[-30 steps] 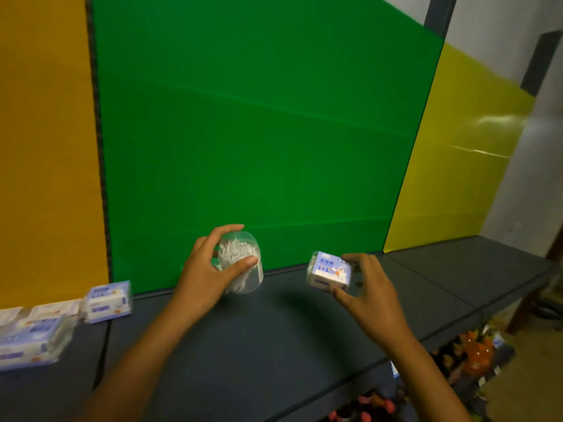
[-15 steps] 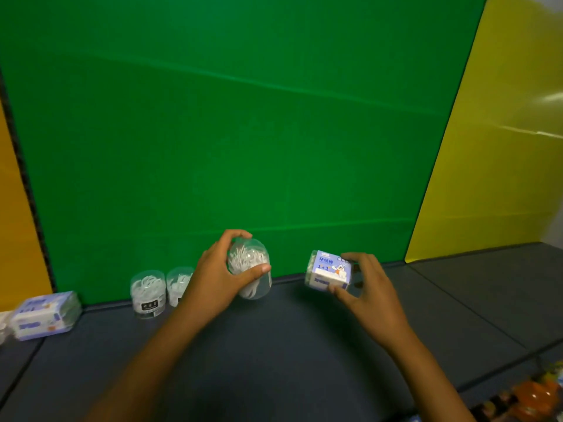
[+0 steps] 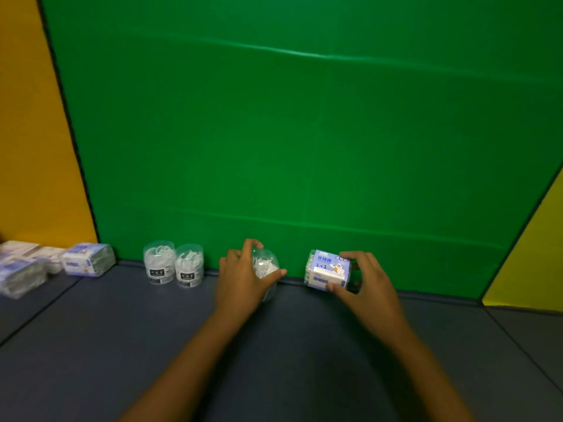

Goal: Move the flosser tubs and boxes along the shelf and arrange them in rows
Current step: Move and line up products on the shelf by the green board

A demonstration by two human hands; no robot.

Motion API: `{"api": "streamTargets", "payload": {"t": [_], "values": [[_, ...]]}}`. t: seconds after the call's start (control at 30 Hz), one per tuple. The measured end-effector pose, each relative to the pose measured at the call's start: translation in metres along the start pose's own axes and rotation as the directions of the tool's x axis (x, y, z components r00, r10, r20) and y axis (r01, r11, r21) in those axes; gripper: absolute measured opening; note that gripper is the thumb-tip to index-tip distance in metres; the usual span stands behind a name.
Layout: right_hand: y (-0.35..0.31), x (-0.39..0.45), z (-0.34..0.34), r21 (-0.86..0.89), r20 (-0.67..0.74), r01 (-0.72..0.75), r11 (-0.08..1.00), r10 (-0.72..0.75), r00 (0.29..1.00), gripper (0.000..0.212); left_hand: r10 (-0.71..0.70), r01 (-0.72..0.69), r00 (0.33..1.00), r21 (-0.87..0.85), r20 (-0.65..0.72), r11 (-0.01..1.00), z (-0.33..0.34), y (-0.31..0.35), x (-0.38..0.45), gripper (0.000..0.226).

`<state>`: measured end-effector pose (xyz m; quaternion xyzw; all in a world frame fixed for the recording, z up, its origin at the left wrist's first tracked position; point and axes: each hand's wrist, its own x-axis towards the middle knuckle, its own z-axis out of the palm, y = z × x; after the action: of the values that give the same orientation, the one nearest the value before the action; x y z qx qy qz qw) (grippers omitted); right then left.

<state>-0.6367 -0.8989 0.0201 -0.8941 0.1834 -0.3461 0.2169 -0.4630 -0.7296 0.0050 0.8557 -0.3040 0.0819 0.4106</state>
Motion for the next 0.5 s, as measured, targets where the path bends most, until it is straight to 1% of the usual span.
{"api": "streamTargets", "payload": {"t": [0.1,0.23,0.43,0.5], "values": [[0.006,0.007,0.011,0.031,0.043,0.014,0.999,-0.016,0.999,0.053,-0.06,0.062,0.998,0.061,-0.032,0.996,0.008,-0.003,0.001,0.068],[0.012,0.015,0.019,0.05,0.048,0.029,0.998,-0.032,0.998,0.053,-0.079,0.091,0.993,0.153,-0.084,0.984,0.016,-0.005,0.0,0.072],[0.018,0.018,0.016,0.071,0.056,0.045,0.996,-0.049,0.997,0.052,-0.101,0.115,0.991,0.166,-0.092,0.979,0.021,0.0,0.001,0.073],[0.022,0.017,0.009,0.07,0.055,0.041,0.997,-0.045,0.998,0.052,-0.096,0.11,0.992,0.188,-0.08,0.976,0.018,0.001,0.0,0.078]]}}
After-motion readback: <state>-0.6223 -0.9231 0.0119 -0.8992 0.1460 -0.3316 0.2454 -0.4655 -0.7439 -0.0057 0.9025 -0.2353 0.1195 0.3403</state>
